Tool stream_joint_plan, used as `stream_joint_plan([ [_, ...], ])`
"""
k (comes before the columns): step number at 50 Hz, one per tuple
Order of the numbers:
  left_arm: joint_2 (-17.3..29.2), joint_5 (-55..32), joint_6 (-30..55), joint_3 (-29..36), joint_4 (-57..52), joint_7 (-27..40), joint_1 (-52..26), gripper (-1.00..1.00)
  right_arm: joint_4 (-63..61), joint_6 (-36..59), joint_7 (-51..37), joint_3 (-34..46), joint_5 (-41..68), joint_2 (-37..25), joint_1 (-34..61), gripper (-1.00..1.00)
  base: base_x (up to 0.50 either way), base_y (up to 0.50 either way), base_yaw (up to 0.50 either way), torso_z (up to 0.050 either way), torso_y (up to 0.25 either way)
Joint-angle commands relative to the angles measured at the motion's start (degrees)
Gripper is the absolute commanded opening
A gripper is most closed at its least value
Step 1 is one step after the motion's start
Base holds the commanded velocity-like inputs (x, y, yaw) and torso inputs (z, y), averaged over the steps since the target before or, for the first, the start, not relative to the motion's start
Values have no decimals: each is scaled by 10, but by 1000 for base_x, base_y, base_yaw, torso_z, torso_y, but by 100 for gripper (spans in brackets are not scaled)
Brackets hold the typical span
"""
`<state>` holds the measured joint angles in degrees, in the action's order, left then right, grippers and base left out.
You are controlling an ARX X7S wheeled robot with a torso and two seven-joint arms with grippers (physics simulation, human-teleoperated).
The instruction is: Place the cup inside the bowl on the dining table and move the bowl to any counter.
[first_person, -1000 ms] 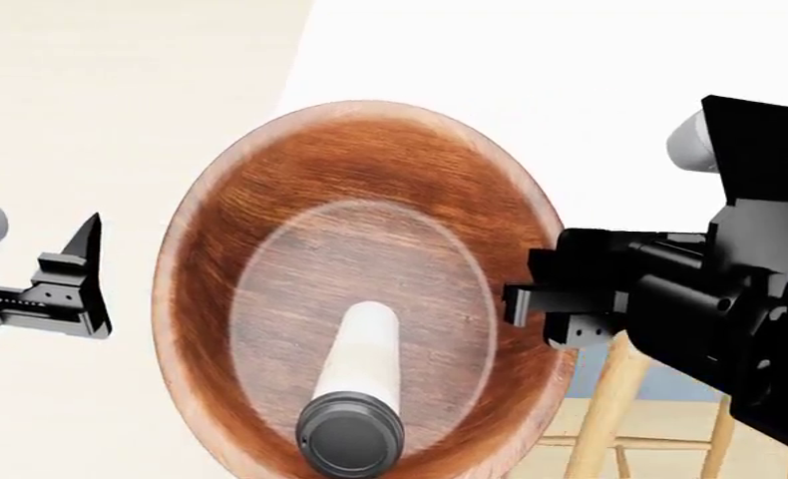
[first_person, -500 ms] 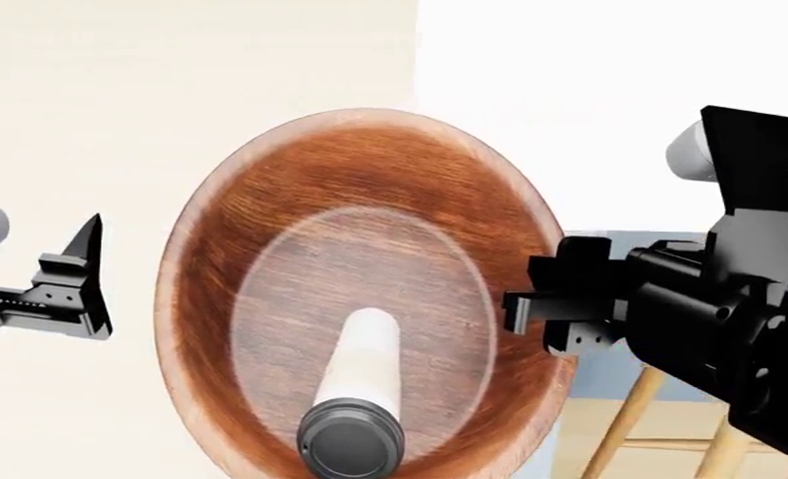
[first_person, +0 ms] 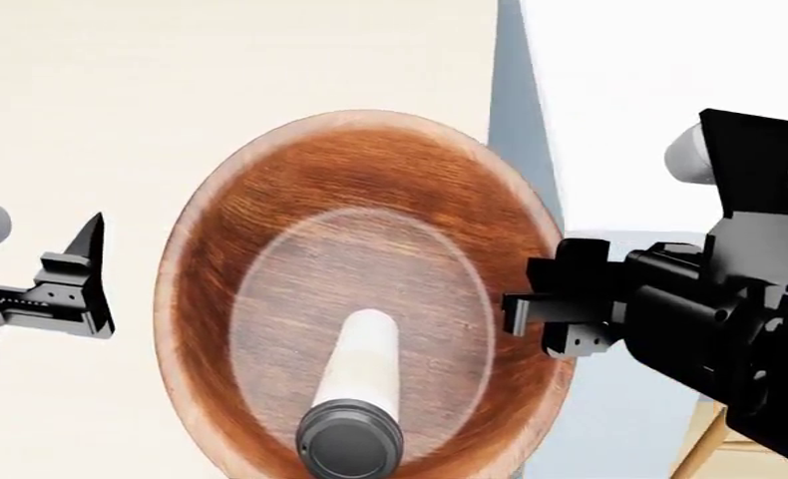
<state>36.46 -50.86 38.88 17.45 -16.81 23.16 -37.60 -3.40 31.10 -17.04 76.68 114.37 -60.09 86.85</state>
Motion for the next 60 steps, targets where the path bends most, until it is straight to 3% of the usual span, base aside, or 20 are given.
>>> stream_joint_plan([
  [1,-2,2,-2,3,3,0,0,100,-1,-7,7,-15,-3,-3,2,-100,-3,500,0,0,0],
  [40,4,1,-7,5,3,-7,5,100,2,-52,25,-19,-57,15,-26,-100,5,500,0,0,1],
  [60,3,5,-13,8,7,-7,8,100,25,-62,32,-17,-79,41,-31,-100,425,381,0,1,1],
])
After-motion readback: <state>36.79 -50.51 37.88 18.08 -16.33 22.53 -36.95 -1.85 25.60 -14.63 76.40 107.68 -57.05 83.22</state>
